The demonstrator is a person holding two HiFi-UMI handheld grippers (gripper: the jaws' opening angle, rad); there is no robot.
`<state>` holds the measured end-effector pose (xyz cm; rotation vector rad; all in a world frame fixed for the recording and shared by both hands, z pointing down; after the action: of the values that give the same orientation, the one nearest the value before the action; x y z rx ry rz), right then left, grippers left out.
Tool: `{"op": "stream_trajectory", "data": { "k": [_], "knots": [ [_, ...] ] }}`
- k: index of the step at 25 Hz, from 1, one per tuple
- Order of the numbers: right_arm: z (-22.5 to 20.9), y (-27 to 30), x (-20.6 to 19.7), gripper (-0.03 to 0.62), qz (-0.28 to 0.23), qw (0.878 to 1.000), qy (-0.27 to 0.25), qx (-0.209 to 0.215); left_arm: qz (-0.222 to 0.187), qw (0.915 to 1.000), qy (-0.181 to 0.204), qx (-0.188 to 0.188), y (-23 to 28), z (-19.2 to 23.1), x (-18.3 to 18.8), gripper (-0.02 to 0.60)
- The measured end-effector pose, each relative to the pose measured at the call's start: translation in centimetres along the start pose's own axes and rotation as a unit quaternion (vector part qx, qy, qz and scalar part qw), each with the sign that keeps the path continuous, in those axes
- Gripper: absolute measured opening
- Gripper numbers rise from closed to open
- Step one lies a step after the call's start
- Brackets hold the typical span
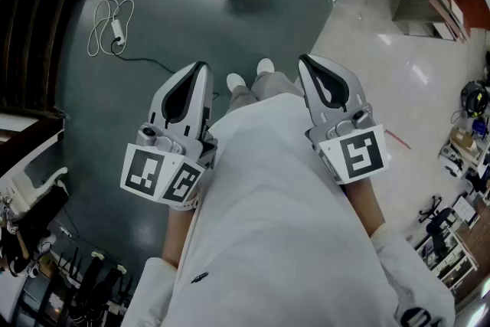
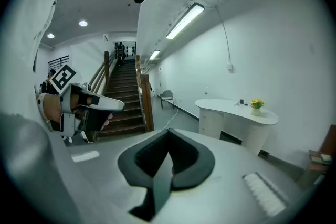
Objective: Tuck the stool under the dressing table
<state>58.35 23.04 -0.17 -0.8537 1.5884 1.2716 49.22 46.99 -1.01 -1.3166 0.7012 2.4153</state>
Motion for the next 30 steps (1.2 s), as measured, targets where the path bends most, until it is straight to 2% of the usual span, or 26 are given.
{"op": "stream_trajectory", "data": {
  "k": [6,12,19,25,30],
  "knots": [
    [-2.0,-0.1,0.5,0.005,-0.013,1.000,0.011,0.011,-0.002,0.9998,0.005,0.018,0.4,-1.1,0.6,0.009],
    [-3.5,0.2,1.3,0.006,-0.052,0.997,0.048,0.023,0.000,0.9996,0.012,0.026,1.1,-2.2,1.0,0.009],
    [-4.8,-0.3,1.7,0.009,-0.065,0.996,0.014,0.053,-0.002,0.9989,0.020,0.042,2.0,-3.6,1.5,0.009],
    [-6.8,-0.1,1.2,0.009,-0.048,0.998,-0.006,0.036,-0.006,0.9981,0.044,0.043,3.9,-5.2,1.7,0.009],
    [-9.0,-0.2,1.5,0.009,-0.078,0.996,-0.002,0.043,-0.018,0.9973,0.045,0.055,4.9,-5.9,1.7,0.009]
  ]
}}
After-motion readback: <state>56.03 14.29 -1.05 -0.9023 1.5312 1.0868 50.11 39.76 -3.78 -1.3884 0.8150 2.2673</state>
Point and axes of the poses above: the fingertips, and each gripper's own axes: y forward along the fingers, z to its left, x out of its top, the point moved 10 cm from there along -y, backward along the fingers, and after that the axes turned 3 degrees about -x, right-handed, at the moved point
